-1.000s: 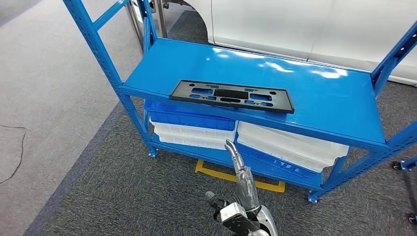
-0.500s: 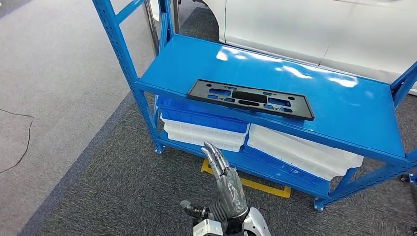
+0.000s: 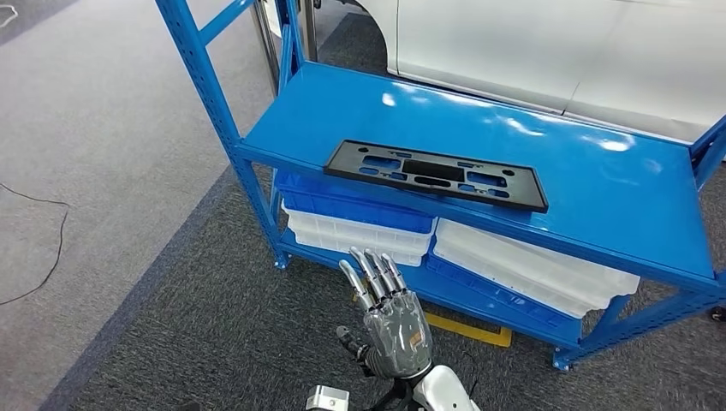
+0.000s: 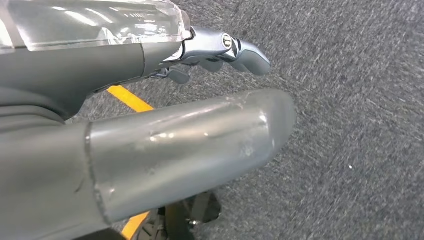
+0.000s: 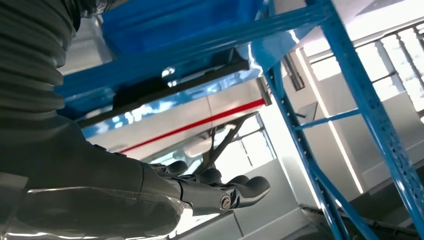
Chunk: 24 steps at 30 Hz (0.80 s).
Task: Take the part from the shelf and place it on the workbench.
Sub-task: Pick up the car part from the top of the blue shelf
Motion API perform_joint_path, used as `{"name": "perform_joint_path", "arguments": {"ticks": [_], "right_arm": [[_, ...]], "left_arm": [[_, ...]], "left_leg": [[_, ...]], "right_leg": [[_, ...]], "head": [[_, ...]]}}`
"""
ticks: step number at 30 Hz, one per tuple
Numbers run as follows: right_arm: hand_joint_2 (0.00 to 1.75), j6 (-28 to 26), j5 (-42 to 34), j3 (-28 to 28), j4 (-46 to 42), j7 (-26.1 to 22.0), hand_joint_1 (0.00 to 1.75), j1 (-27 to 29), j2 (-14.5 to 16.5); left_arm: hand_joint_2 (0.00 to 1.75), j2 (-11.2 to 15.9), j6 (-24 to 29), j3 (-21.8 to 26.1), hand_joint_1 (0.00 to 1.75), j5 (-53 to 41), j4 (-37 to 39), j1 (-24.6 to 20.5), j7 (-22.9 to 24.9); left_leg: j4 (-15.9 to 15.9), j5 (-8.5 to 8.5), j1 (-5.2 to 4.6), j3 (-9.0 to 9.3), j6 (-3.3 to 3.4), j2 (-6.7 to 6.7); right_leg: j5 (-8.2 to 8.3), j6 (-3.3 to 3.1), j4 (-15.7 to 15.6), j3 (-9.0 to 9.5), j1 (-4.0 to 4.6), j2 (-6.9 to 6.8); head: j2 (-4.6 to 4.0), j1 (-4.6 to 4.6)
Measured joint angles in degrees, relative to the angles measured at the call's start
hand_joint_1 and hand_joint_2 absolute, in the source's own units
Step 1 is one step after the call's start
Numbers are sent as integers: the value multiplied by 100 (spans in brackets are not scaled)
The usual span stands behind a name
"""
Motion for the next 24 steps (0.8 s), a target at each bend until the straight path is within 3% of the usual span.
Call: {"name": "perform_joint_path", "arguments": {"ticks": [3, 4, 5, 6, 8, 10, 13, 15, 18, 19, 20, 21, 24], "right_arm": [[175, -79, 517, -98, 168, 339, 0, -55, 29], [175, -98, 664, -151, 249, 453, 0, -75, 31], [175, -116, 792, -216, 333, 561, 0, -101, 31], [175, -134, 914, -300, 425, 670, 0, -135, 31], [175, -168, 1134, -523, 609, 877, 0, -219, 30], [175, -206, 1329, -777, 792, 1062, 0, -309, 25], [175, -241, 1555, -1070, 1001, 1278, 0, -409, 15], [175, -255, 1619, -1181, 1086, 1337, 0, -451, 9], [175, -269, 1645, -1302, 1202, 1405, 0, -468, 3], [175, -270, 1647, -1355, 1240, 1444, 0, -464, 1], [175, -270, 1639, -1428, 1273, 1472, 0, -460, -3], [175, -271, 1614, -1527, 1299, 1472, 0, -459, -7], [175, -275, 1436, -1988, 1359, 1187, 0, -477, -19]], "left_arm": [[0, 15, -18, 0, 0, -74, 0, -2, 38], [0, 23, -25, 1, 0, -96, 0, 0, 52], [0, 34, -31, 1, 0, -118, 0, 0, 64], [0, 45, -34, 2, 0, -143, 0, -3, 76], [0, 65, -34, 2, 0, -194, 1, -18, 96], [0, 73, -34, 2, 0, -249, 2, -41, 121], [0, 74, -34, 3, 0, -320, 2, -51, 158], [0, 78, -34, 6, 0, -341, 2, -60, 167], [0, 83, -33, 10, 0, -352, 2, -82, 166], [0, 83, -32, 12, 0, -360, 3, -83, 163], [0, 83, -31, 17, 0, -371, 3, -81, 157], [0, 83, -30, 24, 0, -384, 3, -81, 148], [0, 71, -39, 51, 0, -408, 5, -90, 109]], "left_leg": [[1051, -476, 54, -518, -90, 24], [1270, -511, 72, -640, -113, 27], [1273, -431, 87, -660, -130, 30], [1051, -250, 103, -569, -142, 34], [273, 130, 120, -212, -153, 48], [-181, 262, 103, -6, -102, 44], [-230, 272, 84, -4, 34, 31], [-271, 299, 93, 10, 130, 36], [-278, 301, 70, 8, 202, 38], [-274, 297, 57, 8, 210, 36], [-268, 292, 43, 11, 216, 32], [-262, 285, 31, 18, 219, 25], [-248, 258, -8, 46, 203, 3]], "right_leg": [[-6, -24, -10, 19, -11, -39], [-12, -22, -4, 20, -14, -44], [-20, -15, 5, 21, -18, -45], [-32, 1, 20, 25, -27, -42], [-73, 58, 66, 33, -35, -37], [-97, 128, 102, 21, -22, -34], [-94, 221, 100, 14, -21, -30], [-258, 266, 321, -78, -33, -23], [-759, 289, 1357, -578, -32, -13], [-822, 286, 1622, -718, -31, -12], [-772, 274, 1691, -767, -28, -11], [-611, 251, 1518, -698, -22, -10], [-87, 136, 426, -191, 28, -6]], "head": [[0, 1], [0, 0], [0, 0], [0, 0], [0, 0], [0, 1], [0, 1], [0, 2], [0, 2], [0, 2], [0, 2], [0, 1], [0, 1]]}}
